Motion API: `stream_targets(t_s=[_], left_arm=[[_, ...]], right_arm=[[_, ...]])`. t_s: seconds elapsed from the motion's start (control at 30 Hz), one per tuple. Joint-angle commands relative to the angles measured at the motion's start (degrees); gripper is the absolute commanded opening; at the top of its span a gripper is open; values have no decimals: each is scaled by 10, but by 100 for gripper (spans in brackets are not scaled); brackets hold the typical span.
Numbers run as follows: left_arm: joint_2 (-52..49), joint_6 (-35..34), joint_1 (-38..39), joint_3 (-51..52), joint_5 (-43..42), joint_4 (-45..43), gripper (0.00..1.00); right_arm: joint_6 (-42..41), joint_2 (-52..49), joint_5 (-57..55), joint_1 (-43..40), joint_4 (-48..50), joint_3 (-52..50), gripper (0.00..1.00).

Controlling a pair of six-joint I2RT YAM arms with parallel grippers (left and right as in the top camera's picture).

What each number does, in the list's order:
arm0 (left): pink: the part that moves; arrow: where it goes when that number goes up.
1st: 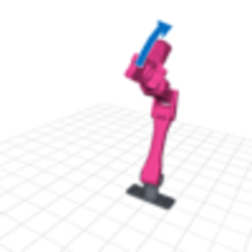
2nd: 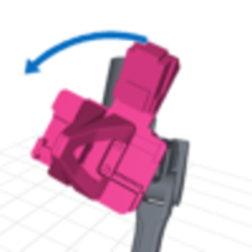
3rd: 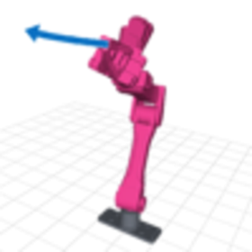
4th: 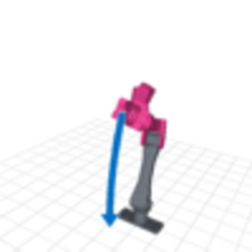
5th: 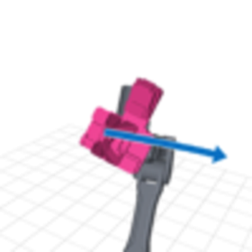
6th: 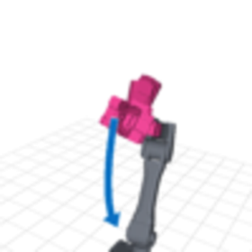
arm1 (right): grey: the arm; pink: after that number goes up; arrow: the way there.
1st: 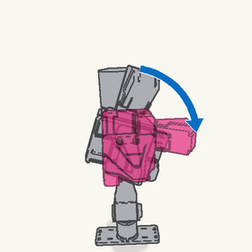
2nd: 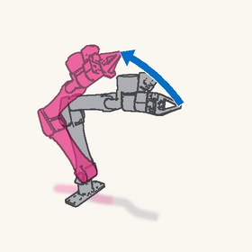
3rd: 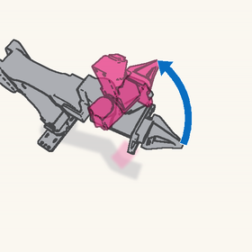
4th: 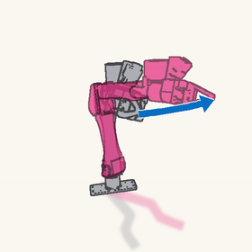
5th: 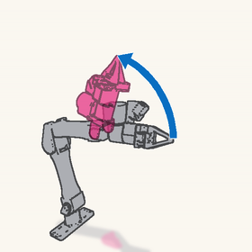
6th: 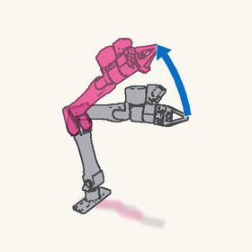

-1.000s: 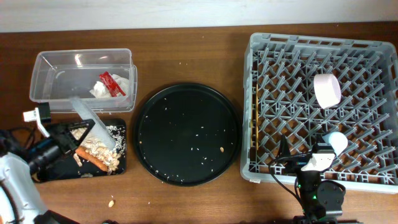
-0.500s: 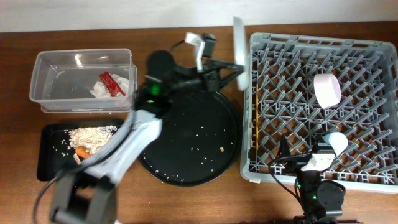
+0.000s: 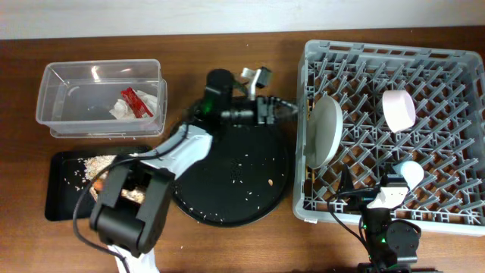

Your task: Sort waste into correct bins and load items into the dishwasher rack

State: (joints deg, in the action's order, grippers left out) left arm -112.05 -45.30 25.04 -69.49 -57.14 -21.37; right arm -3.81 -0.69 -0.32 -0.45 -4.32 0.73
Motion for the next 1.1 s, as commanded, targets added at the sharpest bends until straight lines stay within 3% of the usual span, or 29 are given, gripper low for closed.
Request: stream_targets(t_s=[0.0,0.07,0.13,0.17,0.27,0.43,0.5,0.63,0.77,0.93,1.07], left_arm=[[128,222,-33,-36,125,285,71],[216,339,-41,-79,290,536,71],[306,364,-41,-109,488,723,72],[334,364,-41,-109,515,748,100],[458,364,-41,-109,534,812,100],[532,373,-41,-105,628,931,100],[566,373,-45,-53,668,875,100],[730,388,-81,225,679,591,100],[918,388,-156,403,680,490,100],[1085,388,-200,568,680,432,100],[1118,388,-199,666,679,305,100]], right_arm=[[4,3,1,-3,-2,-4,98],[4,3,1,-3,-2,-4,98],[4,3,1,-3,-2,-4,98],[4,3,1,-3,-2,-4,98],[4,3,1,-3,-2,-4,98],[4,3,1,-3,-2,-4,98],[4,3,1,-3,-2,-4,98],[4,3,1,-3,-2,-4,98],[4,3,1,-3,-2,-4,98],[4,3,1,-3,-2,-4,98],[4,3,1,-3,-2,-4,98]])
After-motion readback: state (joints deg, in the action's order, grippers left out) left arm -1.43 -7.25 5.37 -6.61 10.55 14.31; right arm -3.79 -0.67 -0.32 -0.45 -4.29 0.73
